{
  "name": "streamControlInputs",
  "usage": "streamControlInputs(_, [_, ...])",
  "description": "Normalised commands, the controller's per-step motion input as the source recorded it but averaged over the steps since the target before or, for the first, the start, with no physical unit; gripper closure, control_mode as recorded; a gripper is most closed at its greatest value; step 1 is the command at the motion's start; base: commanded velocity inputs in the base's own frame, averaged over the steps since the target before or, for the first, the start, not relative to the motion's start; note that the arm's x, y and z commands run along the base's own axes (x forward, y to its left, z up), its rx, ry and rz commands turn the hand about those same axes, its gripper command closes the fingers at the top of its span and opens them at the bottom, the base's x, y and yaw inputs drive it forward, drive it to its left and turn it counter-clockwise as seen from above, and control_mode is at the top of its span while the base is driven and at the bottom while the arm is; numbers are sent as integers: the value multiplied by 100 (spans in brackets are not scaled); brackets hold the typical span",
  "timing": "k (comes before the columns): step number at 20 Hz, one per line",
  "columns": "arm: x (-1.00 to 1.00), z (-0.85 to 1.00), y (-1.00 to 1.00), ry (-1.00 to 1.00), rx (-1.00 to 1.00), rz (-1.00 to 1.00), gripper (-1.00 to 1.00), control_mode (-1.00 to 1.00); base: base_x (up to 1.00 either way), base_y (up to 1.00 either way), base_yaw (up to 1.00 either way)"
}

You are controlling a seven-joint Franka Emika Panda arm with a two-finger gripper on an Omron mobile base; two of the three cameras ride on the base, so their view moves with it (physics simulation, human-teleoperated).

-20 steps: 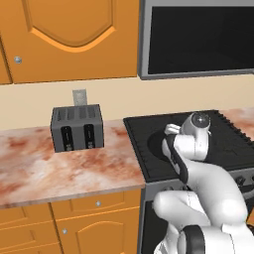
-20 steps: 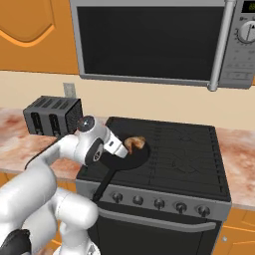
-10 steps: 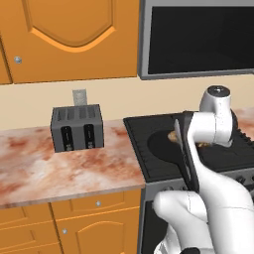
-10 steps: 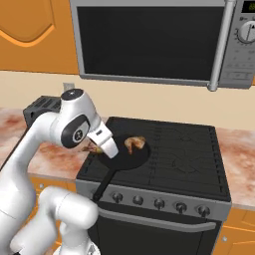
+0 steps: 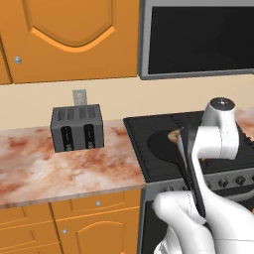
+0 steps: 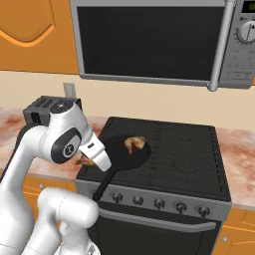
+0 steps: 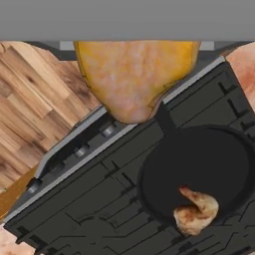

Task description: Take the chicken drumsticks from the pan and place one on each plate on the dining counter.

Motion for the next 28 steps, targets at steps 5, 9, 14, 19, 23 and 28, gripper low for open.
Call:
streamControlInputs(5, [-10, 0, 0, -5, 0, -12, 100, -100, 0, 0, 0])
streamControlInputs(9, [-11, 0, 13, -2, -2, -30, 100, 100, -4, 3, -10])
streamControlInputs(14, [0, 0, 0, 0, 0, 0, 100, 100, -40, 3, -47])
streamControlInputs(19, [0, 0, 0, 0, 0, 0, 100, 100, -53, 0, -65])
streamControlInputs(23, [0, 0, 0, 0, 0, 0, 100, 100, -47, 0, -66])
streamControlInputs(28, [0, 0, 0, 0, 0, 0, 100, 100, -40, 0, -66])
